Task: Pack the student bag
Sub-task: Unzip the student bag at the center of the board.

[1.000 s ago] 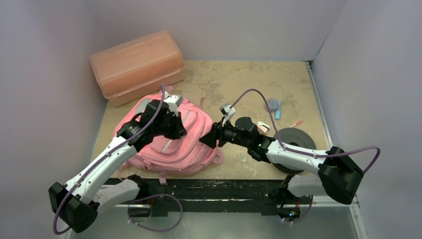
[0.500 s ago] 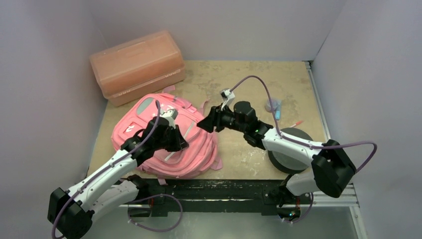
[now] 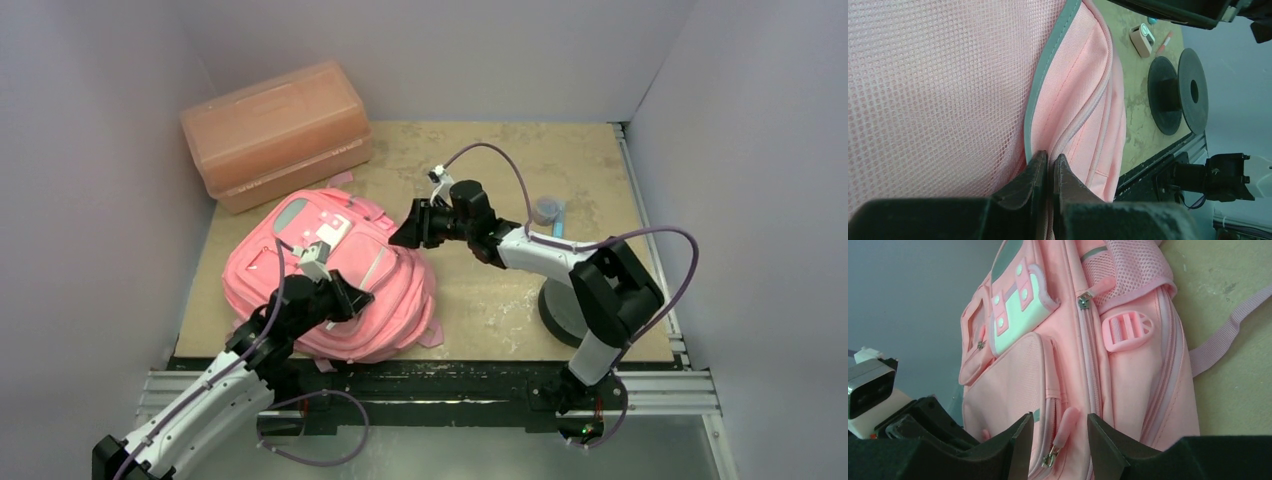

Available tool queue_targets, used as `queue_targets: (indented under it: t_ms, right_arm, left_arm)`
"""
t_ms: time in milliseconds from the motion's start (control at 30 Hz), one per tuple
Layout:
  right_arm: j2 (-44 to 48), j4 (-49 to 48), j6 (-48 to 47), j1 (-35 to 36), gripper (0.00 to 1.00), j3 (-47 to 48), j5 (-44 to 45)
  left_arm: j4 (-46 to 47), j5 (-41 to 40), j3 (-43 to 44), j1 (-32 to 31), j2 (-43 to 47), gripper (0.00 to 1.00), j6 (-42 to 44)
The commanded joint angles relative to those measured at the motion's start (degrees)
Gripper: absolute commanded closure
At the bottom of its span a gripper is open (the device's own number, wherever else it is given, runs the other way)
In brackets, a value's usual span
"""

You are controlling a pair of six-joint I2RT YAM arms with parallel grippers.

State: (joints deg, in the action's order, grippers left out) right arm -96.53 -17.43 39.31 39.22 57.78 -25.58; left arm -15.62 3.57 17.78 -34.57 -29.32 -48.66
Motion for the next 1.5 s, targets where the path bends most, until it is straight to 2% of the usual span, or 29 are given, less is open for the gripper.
queue_targets:
  t_ms: [0, 267, 633, 767, 933, 1000, 1100, 1200, 1233, 1267, 1333, 1400, 1467]
  right_arm:
    - [-2.8, -2.6, 2.8, -0.3, 0.53, 4.5, -3.6]
    - [-13.4, -3.8, 6.7, -0.4, 0.52, 14.0, -2.4]
    - [-24.5, 1.3, 2.0, -0.1, 0.56, 28.1, -1.0]
    - [-24.7, 3.8, -0.5, 0.4, 0.58, 29.9, 0.5]
    - [-20.4, 9.0, -5.0, 0.4, 0.54, 28.4, 1.6]
    - [-15.5, 5.8, -8.9, 0.4, 0.49, 22.4, -1.8]
    - [-9.4, 3.8, -20.8, -0.4, 0.37, 15.4, -8.1]
    - [-9.3, 6.2, -30.9, -2.2, 0.36, 14.5, -20.4]
    - [-10.5, 8.1, -35.0, -2.4, 0.36, 15.0, -26.6]
    - [-11.4, 11.3, -39.8, -2.5, 0.36, 15.8, -29.2]
    - [-12.4, 16.7, -49.6, -2.6, 0.36, 16.9, -31.9]
    - [-11.1, 12.8, -55.0, -2.8, 0.33, 13.5, -32.2]
    - [-9.4, 8.4, -59.5, -2.8, 0.23, 9.2, -31.5]
  left_arm:
    - [0.6, -4.9, -5.8, 0.1, 4.1, 1.00, -2.5]
    - [-0.5, -4.2, -4.8, 0.2, -2.5, 1.00, -1.9]
    - [-3.0, -4.4, -4.6, 0.1, -4.1, 1.00, -0.4]
    - [-2.9, -3.8, -4.5, 0.1, -4.0, 1.00, -0.2]
    - [-3.8, -3.0, -3.2, 0.2, -4.0, 1.00, 0.6]
    - [-4.2, -2.2, -2.1, 0.1, -3.7, 1.00, 1.7]
    - [-5.4, -2.9, -1.3, 0.1, -3.4, 1.00, 2.4]
    - [-4.4, -2.7, -2.9, 0.1, -2.8, 1.00, 2.4]
    - [-4.3, -2.8, -3.2, 0.1, -2.7, 1.00, 2.4]
    - [-4.3, -2.9, -3.5, 0.1, -2.5, 1.00, 2.3]
    - [-4.1, -3.0, -3.7, 0.1, -2.1, 1.00, 2.0]
    - [-3.9, -2.9, -4.0, 0.1, -1.5, 1.00, 1.6]
    - [-4.0, -2.8, -4.1, 0.1, -1.3, 1.00, 1.4]
